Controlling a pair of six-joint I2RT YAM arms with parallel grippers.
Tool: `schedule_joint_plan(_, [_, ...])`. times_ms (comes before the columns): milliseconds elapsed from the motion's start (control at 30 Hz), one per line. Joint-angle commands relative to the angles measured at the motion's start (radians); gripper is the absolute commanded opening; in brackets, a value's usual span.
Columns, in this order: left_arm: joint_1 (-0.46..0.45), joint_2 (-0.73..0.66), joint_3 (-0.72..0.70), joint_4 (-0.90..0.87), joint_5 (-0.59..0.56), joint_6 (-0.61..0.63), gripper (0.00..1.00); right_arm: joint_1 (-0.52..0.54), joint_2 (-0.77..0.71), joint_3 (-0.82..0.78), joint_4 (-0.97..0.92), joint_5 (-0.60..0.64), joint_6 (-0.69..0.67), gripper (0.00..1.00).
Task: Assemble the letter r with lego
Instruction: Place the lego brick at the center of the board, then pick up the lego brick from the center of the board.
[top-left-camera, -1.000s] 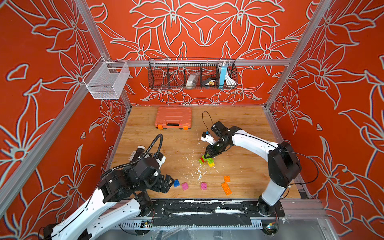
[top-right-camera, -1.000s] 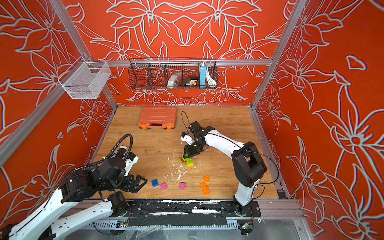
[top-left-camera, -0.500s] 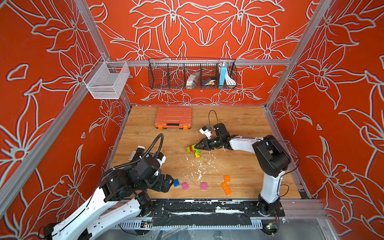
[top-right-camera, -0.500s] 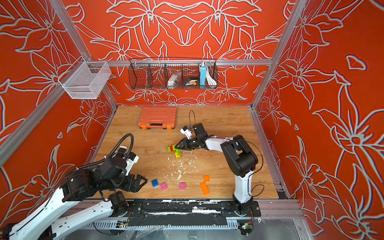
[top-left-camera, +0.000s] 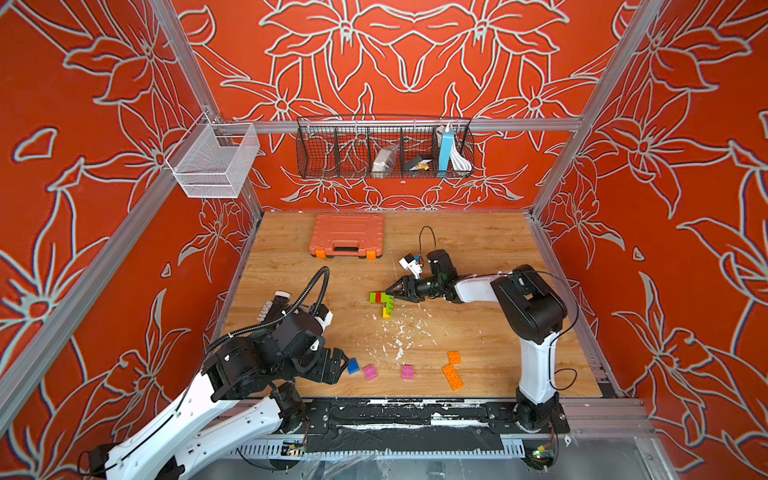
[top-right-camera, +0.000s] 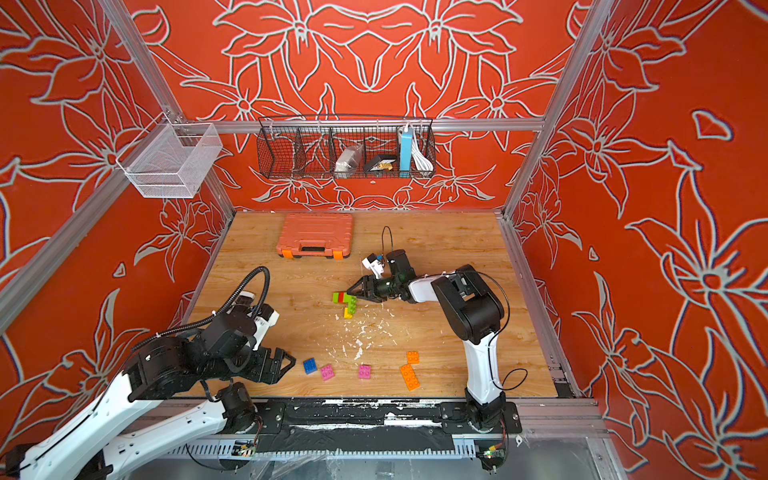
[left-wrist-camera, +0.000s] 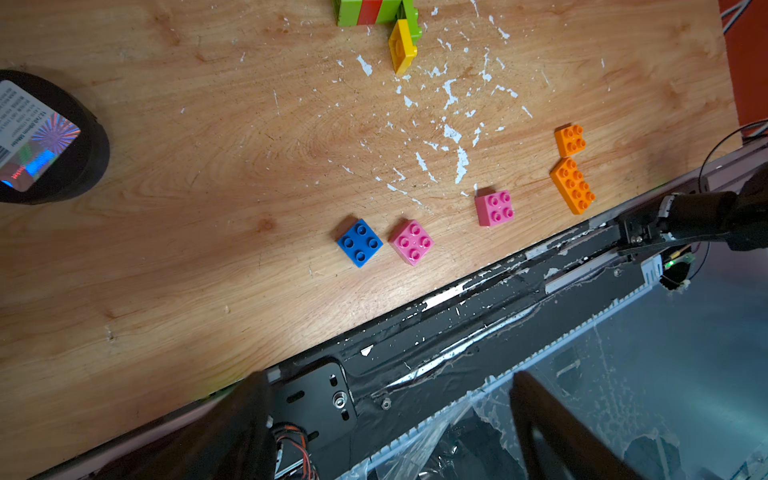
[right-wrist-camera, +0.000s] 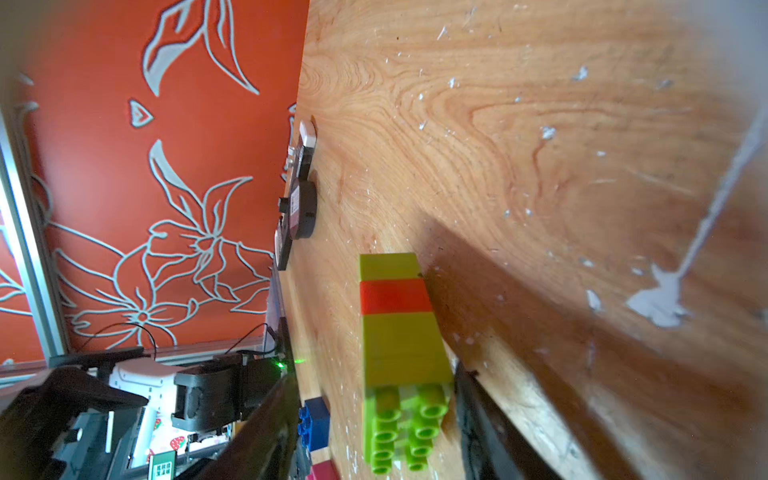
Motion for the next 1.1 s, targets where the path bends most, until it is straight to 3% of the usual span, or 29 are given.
schedule_joint_plan(0, [-0.005, 0.007, -0.004, -0.003, -0.01, -0.002, 0.91, -0.008, 0.009, 0.036, -0.063, 0.008, -0.041, 0.73])
schedule_joint_plan(167, [-0.005, 0.006, -0.004, -0.004, -0.012, 0.0, 0.91, -0.022, -0.064, 0.078, -0.327, 0.131, -0.21, 0.77])
schedule_joint_plan(400, [-0.005, 0.034, 0.005, -0.005, -0.014, 0.006, 0.9, -0.034, -0.303, 0.098, -0.738, 0.469, -0.432, 0.73])
schedule_joint_plan(633, [-0.005, 0.078, 0.005, -0.011, -0.009, 0.003, 0.9, 0.008, -0.558, 0.006, -1.057, 0.572, -0.489, 0.56])
schedule_joint_plan(800, [-0.007, 0.121, 0.006, -0.018, -0.011, 0.002, 0.9, 0.181, -0.697, -0.071, -1.22, 0.692, -0.356, 0.57])
schedule_joint_plan(967, [-0.006, 0.139, 0.006, -0.022, -0.015, 0.001, 0.89, 0.368, -0.8, -0.157, -1.214, 0.74, -0.009, 0.64])
schedule_joint_plan(1067, [-0.006, 0.121, 0.005, -0.021, -0.021, -0.004, 0.89, 0.454, -0.812, -0.176, -1.21, 0.799, 0.124, 0.67])
